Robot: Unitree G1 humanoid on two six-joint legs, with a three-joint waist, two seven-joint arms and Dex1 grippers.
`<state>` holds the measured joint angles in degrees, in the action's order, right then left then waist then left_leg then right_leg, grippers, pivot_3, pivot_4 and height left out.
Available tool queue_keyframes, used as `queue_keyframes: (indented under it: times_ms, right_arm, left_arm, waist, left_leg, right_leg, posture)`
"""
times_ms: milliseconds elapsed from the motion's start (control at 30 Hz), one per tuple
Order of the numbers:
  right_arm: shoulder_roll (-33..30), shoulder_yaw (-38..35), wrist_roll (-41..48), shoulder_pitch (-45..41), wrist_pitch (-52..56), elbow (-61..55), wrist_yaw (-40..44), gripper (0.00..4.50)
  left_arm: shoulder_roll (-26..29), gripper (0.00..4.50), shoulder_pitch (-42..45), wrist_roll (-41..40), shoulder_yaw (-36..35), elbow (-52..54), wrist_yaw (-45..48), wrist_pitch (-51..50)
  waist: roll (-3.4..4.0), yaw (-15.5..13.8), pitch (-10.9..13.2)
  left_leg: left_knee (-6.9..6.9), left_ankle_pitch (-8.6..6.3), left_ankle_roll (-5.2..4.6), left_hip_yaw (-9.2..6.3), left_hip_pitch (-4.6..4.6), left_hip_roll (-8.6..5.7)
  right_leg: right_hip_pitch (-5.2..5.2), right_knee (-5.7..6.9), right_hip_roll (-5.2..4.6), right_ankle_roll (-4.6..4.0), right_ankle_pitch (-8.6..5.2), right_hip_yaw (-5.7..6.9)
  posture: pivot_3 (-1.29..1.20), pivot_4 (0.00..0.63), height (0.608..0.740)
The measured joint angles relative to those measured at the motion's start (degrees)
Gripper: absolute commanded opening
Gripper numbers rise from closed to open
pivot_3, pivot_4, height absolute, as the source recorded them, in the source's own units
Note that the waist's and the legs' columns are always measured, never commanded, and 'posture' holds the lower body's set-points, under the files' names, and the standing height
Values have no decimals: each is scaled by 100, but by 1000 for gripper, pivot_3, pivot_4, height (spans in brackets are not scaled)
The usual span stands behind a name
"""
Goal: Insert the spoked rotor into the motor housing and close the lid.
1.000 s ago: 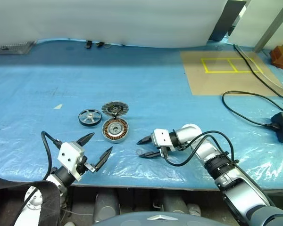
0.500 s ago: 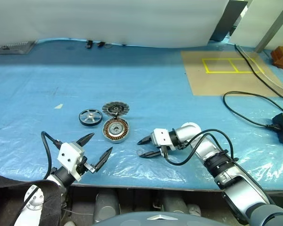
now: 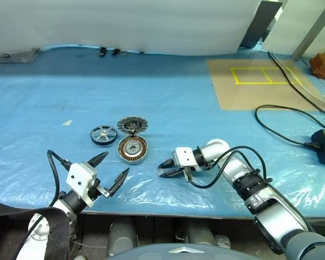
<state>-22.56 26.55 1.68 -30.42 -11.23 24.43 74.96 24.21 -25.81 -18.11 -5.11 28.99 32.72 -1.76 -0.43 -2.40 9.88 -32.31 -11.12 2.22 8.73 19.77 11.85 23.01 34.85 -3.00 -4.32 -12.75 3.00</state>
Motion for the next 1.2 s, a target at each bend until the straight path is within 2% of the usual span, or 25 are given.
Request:
queue_keyframes:
  times_ms: [133, 433, 600, 833, 1200]
  right_arm:
    - [146, -172, 367, 1, 1167, -769, -50, 651]
    - [881, -261, 730, -462, 3604, -1975, -997, 651]
    - [1180, -322, 728, -681, 4157, -1923, -1571, 651]
    - [1549, -317, 723, -992, 4533, -1675, -2033, 651]
    - [1374, 189, 318, -1015, 4333, -1122, -2081, 651]
  left_arm:
    - [-6, 4500, 94, -5, -105, -107, 0, 68]
    - [-209, 4500, 189, 64, -165, -272, -71, 253]
    - [-274, 4500, 174, 117, -162, -359, -80, 348]
    - [-400, 4500, 227, 184, -102, -377, -123, 403]
    - [-399, 4500, 147, 193, -138, -377, -144, 412]
  waist:
    - [2, 9, 1]
    - [1, 3, 1]
    - [1, -1, 1]
    - [2, 4, 1]
    - [3, 3, 2]
  left_leg:
    - [5, 0, 0, -3, 20, 3]
    - [10, 0, 2, -3, 19, 1]
    - [8, 0, 2, -2, 15, 1]
    - [13, 0, 4, -3, 19, 1]
    - [11, 0, 4, -1, 19, 0]
  right_leg:
    - [23, 0, 4, -21, 12, 0]
    - [39, -7, 4, -38, 21, 0]
    - [38, -4, 4, -6, 3, 0]
    - [41, -7, 4, -37, 21, 0]
    - [40, -6, 3, -37, 21, 0]
  posture:
    - [0, 150, 740]
    - [0, 150, 740]
    - [0, 150, 740]
    - [0, 150, 740]
    - [0, 150, 740]
